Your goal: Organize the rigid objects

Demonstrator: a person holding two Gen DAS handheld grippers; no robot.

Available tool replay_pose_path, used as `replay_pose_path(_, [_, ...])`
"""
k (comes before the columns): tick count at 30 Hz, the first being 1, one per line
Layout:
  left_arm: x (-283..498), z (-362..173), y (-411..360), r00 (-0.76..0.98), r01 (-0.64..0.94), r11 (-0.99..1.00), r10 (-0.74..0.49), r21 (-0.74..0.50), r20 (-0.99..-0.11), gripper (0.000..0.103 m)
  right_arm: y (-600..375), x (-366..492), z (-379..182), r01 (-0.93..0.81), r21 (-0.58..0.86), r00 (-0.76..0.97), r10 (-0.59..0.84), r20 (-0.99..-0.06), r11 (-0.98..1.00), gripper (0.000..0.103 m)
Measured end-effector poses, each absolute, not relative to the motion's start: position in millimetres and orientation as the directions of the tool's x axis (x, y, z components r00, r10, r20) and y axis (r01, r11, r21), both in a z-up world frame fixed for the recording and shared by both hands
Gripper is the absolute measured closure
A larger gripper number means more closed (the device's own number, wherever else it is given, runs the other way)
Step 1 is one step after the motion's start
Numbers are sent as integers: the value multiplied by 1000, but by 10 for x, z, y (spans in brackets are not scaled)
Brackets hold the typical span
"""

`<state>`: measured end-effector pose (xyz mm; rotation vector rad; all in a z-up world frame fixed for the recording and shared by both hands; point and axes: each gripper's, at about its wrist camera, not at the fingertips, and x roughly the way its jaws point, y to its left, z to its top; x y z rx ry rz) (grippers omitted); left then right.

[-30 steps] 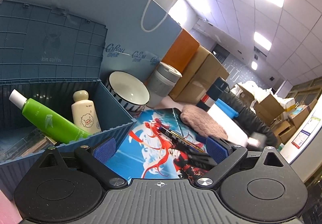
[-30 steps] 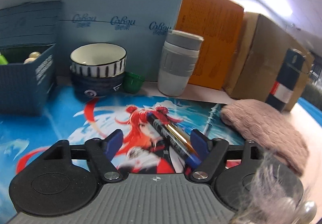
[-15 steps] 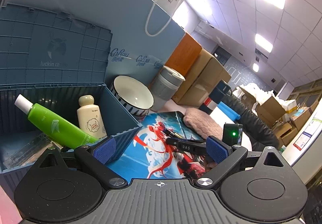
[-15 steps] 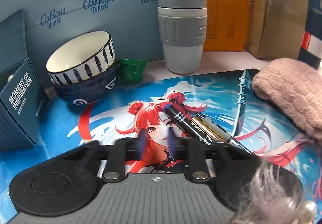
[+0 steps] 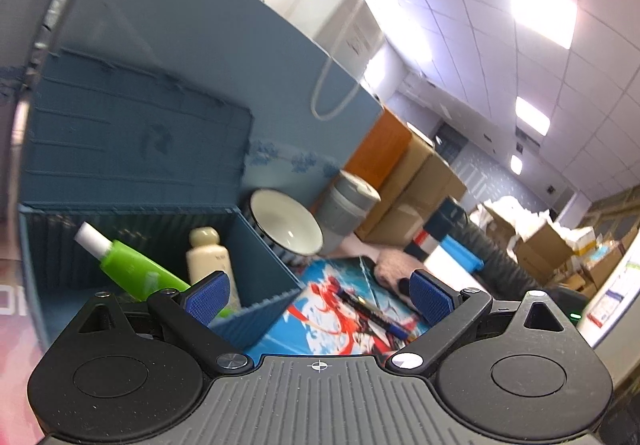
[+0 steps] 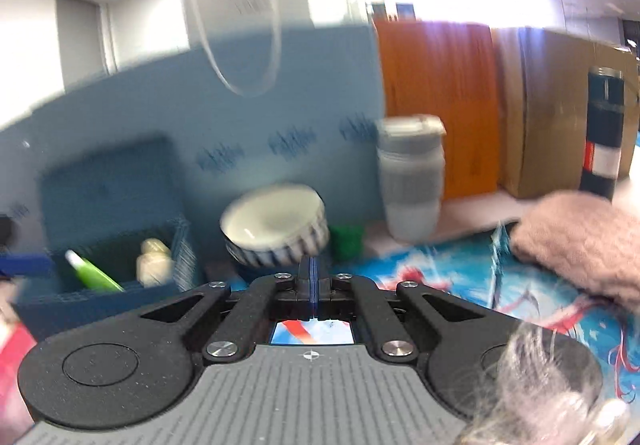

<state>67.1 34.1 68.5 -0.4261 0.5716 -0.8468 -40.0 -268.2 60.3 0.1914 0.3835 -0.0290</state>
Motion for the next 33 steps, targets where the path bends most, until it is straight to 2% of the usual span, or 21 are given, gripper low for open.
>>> replay_pose_path(5, [705,743,590,586,543,616,-765,-572,-267,5,-2450,-451,931,-21,235,953,91,-290,972,102])
replay_pose_path(9, [769,750,836,627,502,621,-741,-602,-241,5,-2283,-395,1060,-112,309,946,197,-258,944,102])
replay_pose_path(15, [887,687,1072,648,445,595,-730,-670,-218,5,-2070,-235,1067,-223,401,909,338,-244,888,102])
replay_pose_path(20, [920,658,1077,644,436,594,-731,-676,-226,5,-1980,-156,1011,-253,429,889,383,-250,867,102])
replay_pose_path(22, [911,643,1068,640,439,597,-732,-671,-233,5,-1958,-138,1000,-246,412,891,372,-261,878,102])
replay_pose_path(25, [908,635,1052,642,434,606,-727,-667,-243,5,-2031,-153,993,-160,318,925,254,-281,935,101])
replay_pose_path(27, [909,625,1047,639,433,605,-729,-668,-245,5,-2176,-121,948,-91,253,929,174,-327,963,100])
replay_pose_path(28, [908,620,1039,638,433,606,-729,-668,-248,5,-2240,-113,920,-37,192,930,104,-352,981,90])
replay_pose_path(29, [907,617,1030,636,433,607,-729,-666,-251,5,-2304,-84,876,10,122,921,38,-388,993,68])
replay_pose_path(30, [911,618,1013,634,435,608,-731,-664,-254,5,-2376,-47,824,41,57,905,-13,-425,998,57])
replay_pose_path(31, [910,617,997,631,438,609,-732,-661,-257,5,-2454,-11,762,54,2,886,-47,-460,999,41])
replay_pose_path(32, [905,619,979,628,443,611,-734,-657,-259,5,-2536,19,694,65,-44,869,-78,-489,997,32])
replay_pose_path(33, [914,626,951,625,448,613,-735,-651,-262,5,-2620,53,625,78,-81,848,-109,-519,994,29])
